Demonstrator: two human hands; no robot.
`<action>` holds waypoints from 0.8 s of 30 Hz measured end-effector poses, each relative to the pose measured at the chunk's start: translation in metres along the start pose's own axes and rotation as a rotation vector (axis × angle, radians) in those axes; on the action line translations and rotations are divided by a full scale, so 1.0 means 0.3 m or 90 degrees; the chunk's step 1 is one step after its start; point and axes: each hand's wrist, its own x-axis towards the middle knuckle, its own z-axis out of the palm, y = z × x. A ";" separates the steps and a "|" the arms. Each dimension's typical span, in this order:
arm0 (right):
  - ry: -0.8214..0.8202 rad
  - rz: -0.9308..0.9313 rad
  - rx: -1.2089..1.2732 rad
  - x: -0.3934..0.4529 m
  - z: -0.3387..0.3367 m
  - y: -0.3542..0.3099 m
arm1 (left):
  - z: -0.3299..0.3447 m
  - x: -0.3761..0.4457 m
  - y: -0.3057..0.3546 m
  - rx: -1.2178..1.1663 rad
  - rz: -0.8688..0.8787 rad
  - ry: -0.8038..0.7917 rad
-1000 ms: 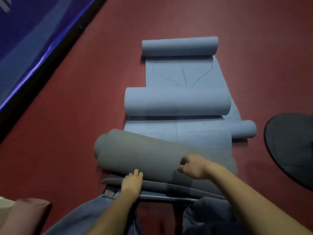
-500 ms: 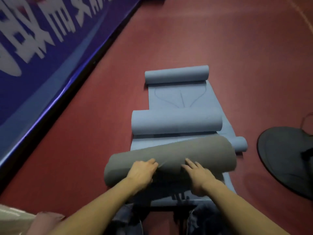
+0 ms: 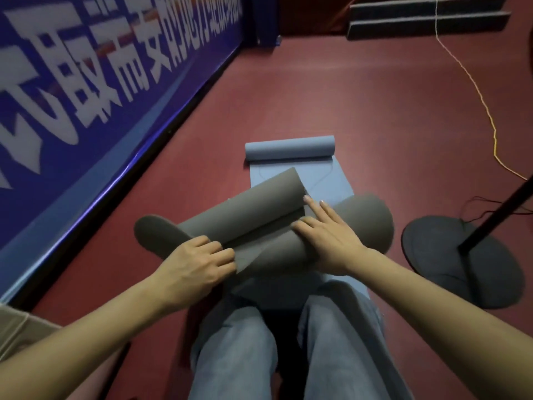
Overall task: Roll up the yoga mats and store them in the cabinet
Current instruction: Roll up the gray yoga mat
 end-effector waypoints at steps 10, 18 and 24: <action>0.144 0.036 -0.010 -0.388 -0.174 -0.256 | -0.253 -0.207 0.250 -0.101 -0.202 0.113; 0.174 -0.151 0.102 -0.558 -0.100 -0.368 | -0.213 -0.511 0.495 -0.253 -0.349 -0.055; 0.023 -0.112 0.291 -0.603 -0.102 -0.240 | -0.174 -0.488 0.567 -0.314 -0.482 -0.054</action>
